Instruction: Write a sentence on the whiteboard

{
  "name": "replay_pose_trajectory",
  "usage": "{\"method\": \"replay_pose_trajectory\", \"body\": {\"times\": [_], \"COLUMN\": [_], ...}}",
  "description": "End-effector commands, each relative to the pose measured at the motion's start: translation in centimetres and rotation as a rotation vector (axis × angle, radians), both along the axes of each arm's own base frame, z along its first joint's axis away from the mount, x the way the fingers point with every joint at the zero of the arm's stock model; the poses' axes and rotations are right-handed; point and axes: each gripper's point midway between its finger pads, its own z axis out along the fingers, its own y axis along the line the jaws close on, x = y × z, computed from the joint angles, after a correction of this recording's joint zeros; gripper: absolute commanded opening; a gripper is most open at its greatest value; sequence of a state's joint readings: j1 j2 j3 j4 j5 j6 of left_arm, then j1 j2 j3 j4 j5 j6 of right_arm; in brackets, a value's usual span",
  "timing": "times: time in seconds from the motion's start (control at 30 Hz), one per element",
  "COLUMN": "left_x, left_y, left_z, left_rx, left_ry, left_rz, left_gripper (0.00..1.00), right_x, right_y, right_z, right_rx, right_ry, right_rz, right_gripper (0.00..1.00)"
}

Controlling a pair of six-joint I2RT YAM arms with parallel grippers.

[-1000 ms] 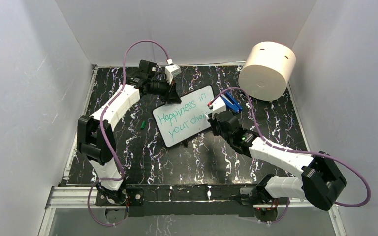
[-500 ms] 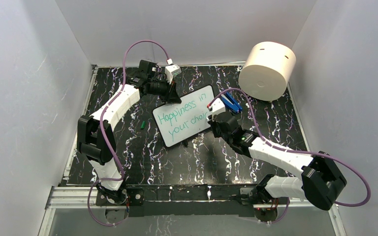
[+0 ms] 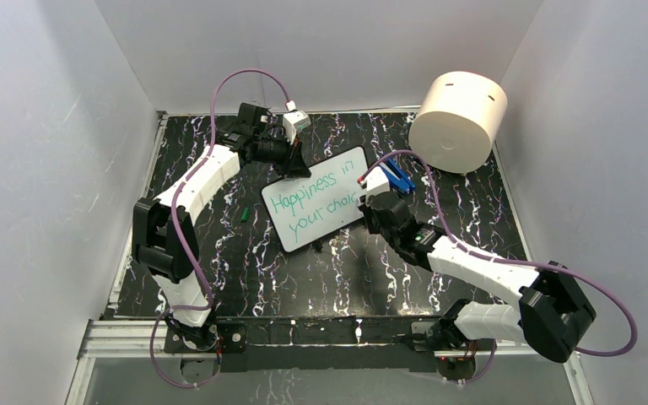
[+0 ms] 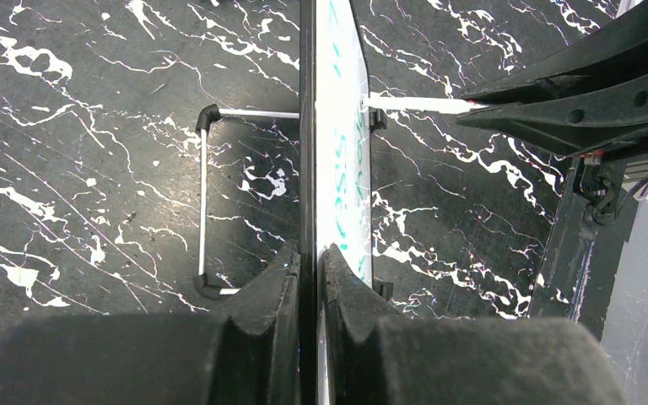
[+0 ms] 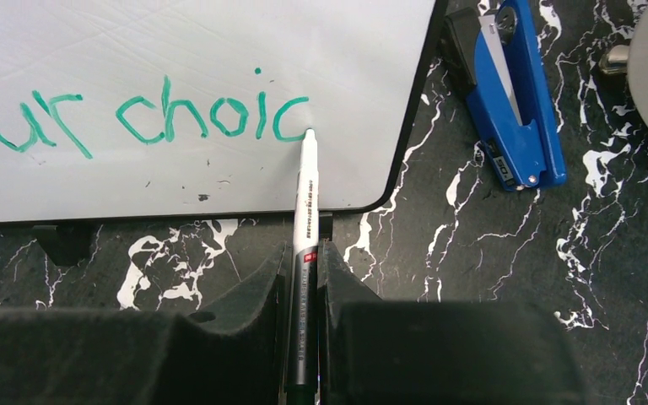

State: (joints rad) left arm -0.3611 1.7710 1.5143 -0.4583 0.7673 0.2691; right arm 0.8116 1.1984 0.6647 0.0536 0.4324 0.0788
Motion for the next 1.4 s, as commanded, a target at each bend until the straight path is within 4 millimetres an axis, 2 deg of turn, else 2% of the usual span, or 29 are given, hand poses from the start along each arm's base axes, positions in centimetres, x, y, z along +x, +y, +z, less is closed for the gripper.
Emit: {"method": "replay_pose_trajectory", "body": {"times": [0.0,0.87,1.37], "left_x": [-3.3,-3.4,-3.4], "left_y": [0.9,0.8,0.8], "left_z": [-4.9,-4.8,-4.9], "left_rx": [0.129,0.123,0.123], "left_ry": [0.164,0.166,0.169], "left_rz": [-0.029,-0.032,-0.032], "left_gripper": [0.0,0.0,0.0], "right_x": [0.8,1.6,2.2], "right_y": [-0.1,0.7,-0.8], "right_z": [3.5,2.2,2.9], "right_rx": [0.074,0.077,0.05], "right_ry": [-0.095,-0.075,-0.101], "right_rz": [-0.034,-0.028,-0.084], "right_gripper": [0.0,0.0,0.0]}}
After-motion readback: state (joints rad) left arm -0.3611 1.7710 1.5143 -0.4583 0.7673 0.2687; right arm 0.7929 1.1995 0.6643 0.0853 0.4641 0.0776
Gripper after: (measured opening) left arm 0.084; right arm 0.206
